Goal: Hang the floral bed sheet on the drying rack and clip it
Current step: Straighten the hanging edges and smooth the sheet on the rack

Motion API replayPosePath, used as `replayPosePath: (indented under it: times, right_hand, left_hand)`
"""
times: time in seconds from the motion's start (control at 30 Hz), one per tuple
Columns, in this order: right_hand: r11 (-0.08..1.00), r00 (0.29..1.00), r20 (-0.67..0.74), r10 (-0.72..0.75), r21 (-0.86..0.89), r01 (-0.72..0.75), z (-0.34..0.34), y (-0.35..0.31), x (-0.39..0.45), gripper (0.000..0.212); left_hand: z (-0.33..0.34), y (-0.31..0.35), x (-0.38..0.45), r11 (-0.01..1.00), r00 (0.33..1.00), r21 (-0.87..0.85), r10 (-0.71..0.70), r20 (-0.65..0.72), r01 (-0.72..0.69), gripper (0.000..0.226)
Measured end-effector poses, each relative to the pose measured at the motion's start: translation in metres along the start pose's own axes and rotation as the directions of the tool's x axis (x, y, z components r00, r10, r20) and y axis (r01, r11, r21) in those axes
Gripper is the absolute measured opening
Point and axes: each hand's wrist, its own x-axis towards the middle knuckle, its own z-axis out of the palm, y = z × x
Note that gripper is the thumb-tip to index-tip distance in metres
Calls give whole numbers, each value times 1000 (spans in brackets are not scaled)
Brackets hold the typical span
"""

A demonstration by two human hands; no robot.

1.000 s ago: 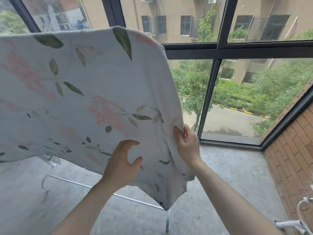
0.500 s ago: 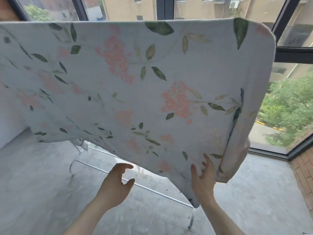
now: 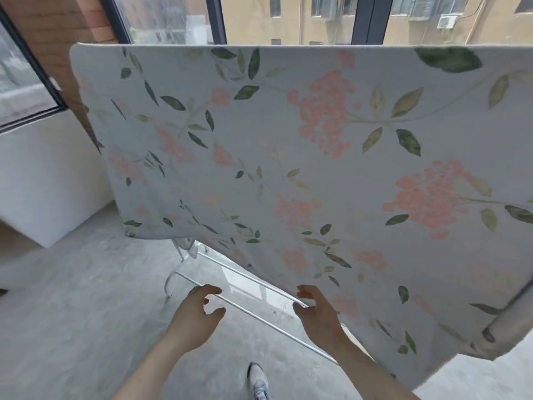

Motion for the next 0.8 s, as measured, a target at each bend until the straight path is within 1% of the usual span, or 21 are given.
replayPosePath:
  times: [0.13, 0.23, 0.43, 0.53, 0.63, 0.73, 0.8]
  right_hand:
    - [997, 997, 75, 20, 66, -25, 66, -30, 57, 29]
    - [991, 988, 137, 65, 105, -79, 119, -50, 99, 24]
    - [963, 962, 250, 112, 211, -167, 232, -111, 186, 17]
    - [958, 947, 303, 104, 225, -177, 285, -140, 230, 15]
    - [959, 933, 349, 90, 224, -176, 317, -163, 254, 14]
    - [965, 929, 364, 62, 216, -149, 343, -186, 280, 14]
    - [971, 937, 347, 34, 209, -112, 356, -202, 293, 15]
  left_hand:
    - [-46, -32, 53, 999, 999, 7, -32, -22, 33, 35]
    - [-83, -57, 91, 998, 996, 3, -70, -51, 70, 35]
    - [-172, -110, 164, 982, 978, 30, -183, -104, 187, 32]
    - [-213, -137, 196, 968, 958, 12, -246, -149, 251, 32]
    - [-235, -152, 212, 961, 949, -11, -276, -152, 278, 31]
    - [-256, -166, 233, 956, 944, -17, -291, -155, 292, 32]
    - [-273, -174, 252, 955, 942, -16, -295, -161, 296, 32]
